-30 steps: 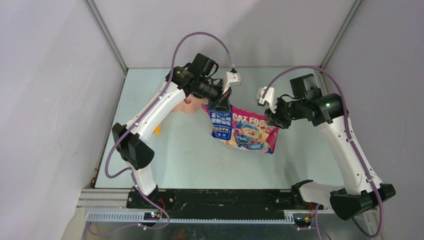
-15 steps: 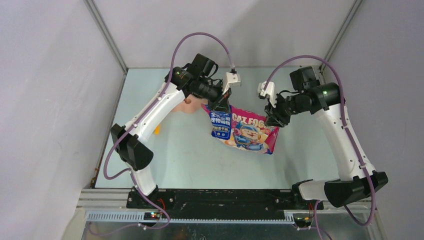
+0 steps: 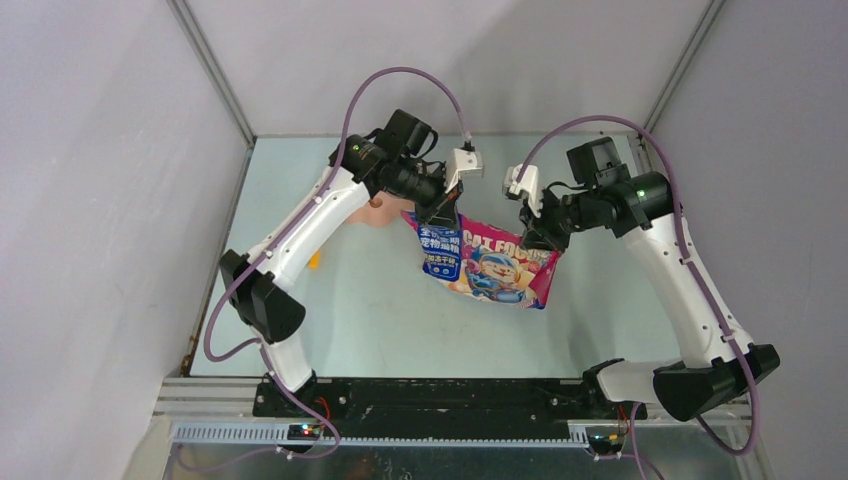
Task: Serve the pet food
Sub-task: Close the pet food bag at the center of the board.
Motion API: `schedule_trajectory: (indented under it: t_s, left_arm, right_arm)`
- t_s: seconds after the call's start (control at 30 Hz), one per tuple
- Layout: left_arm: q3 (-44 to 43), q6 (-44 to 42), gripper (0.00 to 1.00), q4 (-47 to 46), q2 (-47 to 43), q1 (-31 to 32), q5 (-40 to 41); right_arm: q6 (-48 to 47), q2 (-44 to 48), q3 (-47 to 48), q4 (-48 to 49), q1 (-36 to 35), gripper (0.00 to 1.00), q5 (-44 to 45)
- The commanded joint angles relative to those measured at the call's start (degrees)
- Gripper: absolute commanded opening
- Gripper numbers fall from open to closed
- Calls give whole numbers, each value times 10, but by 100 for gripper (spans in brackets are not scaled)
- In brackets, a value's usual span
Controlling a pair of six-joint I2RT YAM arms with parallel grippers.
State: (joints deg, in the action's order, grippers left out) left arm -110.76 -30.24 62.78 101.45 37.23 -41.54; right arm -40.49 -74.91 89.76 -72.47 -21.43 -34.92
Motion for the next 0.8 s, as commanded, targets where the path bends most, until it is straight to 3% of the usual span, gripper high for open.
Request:
schedule_trajectory:
  t_s: [0.0, 0.03, 0.1, 0.17, 0.2, 0.23, 0.27, 0.3, 0.5, 0.6, 0.67, 0.73, 0.77]
  left_arm:
    - [-12, -14, 0, -11, -45, 9, -19]
    - [-12, -15, 0, -11, -45, 10, -20]
    - [-15, -15, 0, -9, -45, 15, -17]
    - [-18, -18, 0, -7, -45, 18, -14]
    - [-19, -18, 0, -5, -45, 19, -13]
    - [-19, -20, 0, -4, -45, 20, -12]
    - [-19, -20, 0, -4, -46, 21, -11]
    - [-19, -20, 0, -3, -46, 22, -11]
    - [-19, -22, 0, -2, -49, 22, -10]
    - [-20, -22, 0, -1, -49, 22, -13]
    - [-21, -23, 0, 0, -48, 22, -14]
    - [-22, -23, 0, 2, -48, 23, -14]
    - [-22, -24, 0, 2, -48, 23, -14]
  right_arm:
    - [29, 2, 22, 22, -15, 13, -32]
    - [33, 4, 18, 35, -18, 27, -26]
    - [45, 9, 8, 57, -21, 36, -14]
    - [54, 12, 0, 73, -29, 38, -1]
    - [59, 13, -3, 81, -35, 37, 3]
    - [61, 12, -4, 84, -39, 27, 9]
    - [63, 10, -4, 85, -44, 7, 11]
    - [64, 7, -2, 84, -45, 2, 13]
    - [68, 8, -8, 92, -45, 0, 23]
    - [74, 10, -11, 100, -48, 27, 24]
    - [76, 12, -16, 108, -53, 38, 29]
    - [77, 14, -21, 117, -59, 40, 33]
    - [78, 14, -22, 119, -64, 33, 34]
